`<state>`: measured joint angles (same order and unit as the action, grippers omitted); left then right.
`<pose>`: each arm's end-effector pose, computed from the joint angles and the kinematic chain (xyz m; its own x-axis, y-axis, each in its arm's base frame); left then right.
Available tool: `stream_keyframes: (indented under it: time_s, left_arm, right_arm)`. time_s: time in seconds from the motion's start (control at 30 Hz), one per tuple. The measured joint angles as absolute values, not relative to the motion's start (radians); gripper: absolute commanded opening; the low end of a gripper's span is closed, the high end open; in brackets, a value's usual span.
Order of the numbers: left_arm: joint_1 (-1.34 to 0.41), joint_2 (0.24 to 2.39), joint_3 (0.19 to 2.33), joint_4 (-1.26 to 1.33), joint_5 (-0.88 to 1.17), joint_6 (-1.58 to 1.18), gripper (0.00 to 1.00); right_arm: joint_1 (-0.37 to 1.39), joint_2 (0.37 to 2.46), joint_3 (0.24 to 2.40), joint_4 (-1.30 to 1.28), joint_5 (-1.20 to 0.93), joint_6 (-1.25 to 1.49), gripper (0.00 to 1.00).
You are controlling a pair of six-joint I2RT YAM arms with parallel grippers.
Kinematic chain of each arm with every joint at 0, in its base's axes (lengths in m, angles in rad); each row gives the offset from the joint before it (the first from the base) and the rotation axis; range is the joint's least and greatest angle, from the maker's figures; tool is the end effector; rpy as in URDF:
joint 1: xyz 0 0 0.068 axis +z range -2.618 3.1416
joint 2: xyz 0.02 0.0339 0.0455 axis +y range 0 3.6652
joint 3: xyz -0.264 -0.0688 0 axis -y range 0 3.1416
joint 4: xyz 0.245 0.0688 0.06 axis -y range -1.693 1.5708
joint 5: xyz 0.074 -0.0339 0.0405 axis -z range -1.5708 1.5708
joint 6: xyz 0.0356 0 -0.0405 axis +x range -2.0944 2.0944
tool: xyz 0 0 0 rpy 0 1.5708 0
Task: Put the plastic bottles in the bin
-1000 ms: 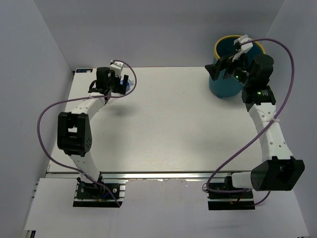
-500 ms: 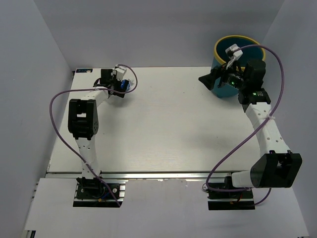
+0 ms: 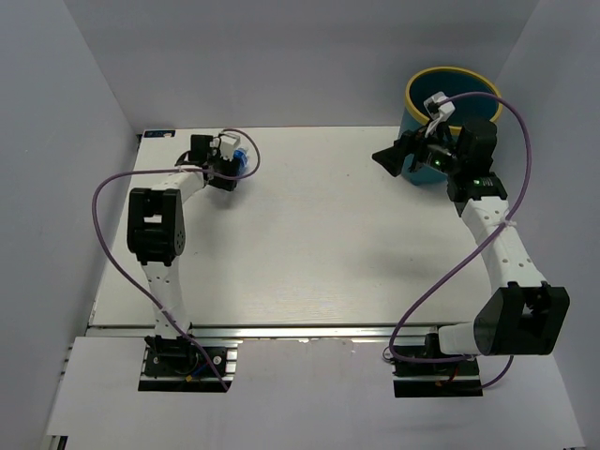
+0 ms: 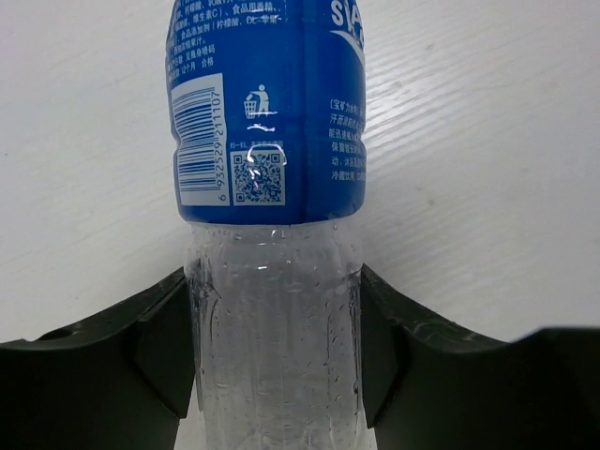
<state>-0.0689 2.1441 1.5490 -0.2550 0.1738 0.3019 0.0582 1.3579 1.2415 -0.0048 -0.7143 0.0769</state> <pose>0.4701 -0.0386 0.1657 -0.6617 0.3392 -0.6687 0.3963 0.9153 0.0722 0.3128 0.0416 0.3905 -0.1736 0.0480 -0.9836 -0.6818 0.7149 0.1552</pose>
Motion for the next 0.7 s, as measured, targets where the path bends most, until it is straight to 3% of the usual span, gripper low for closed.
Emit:
stream_keyframes:
  time_s: [0.23,0.4,0.7]
  left_arm:
    - [-0.068,1.95,1.463,-0.205,0.389,0.195,0.53]
    - [-0.099,1.682,1.268,0.017,0.5,0.081,0.53]
    - [-0.377,1.395,0.947,0.355,0.595,-0.109,0.53]
  right_arm:
    - [0.102,1.369,1.211,0.075,-0.768,0.168,0.89]
    - [0.185,1.377,1.17,0.2,-0.779,0.247,0.89]
    - [0.374,1.436,1.067,0.535,-0.796,0.426,0.89]
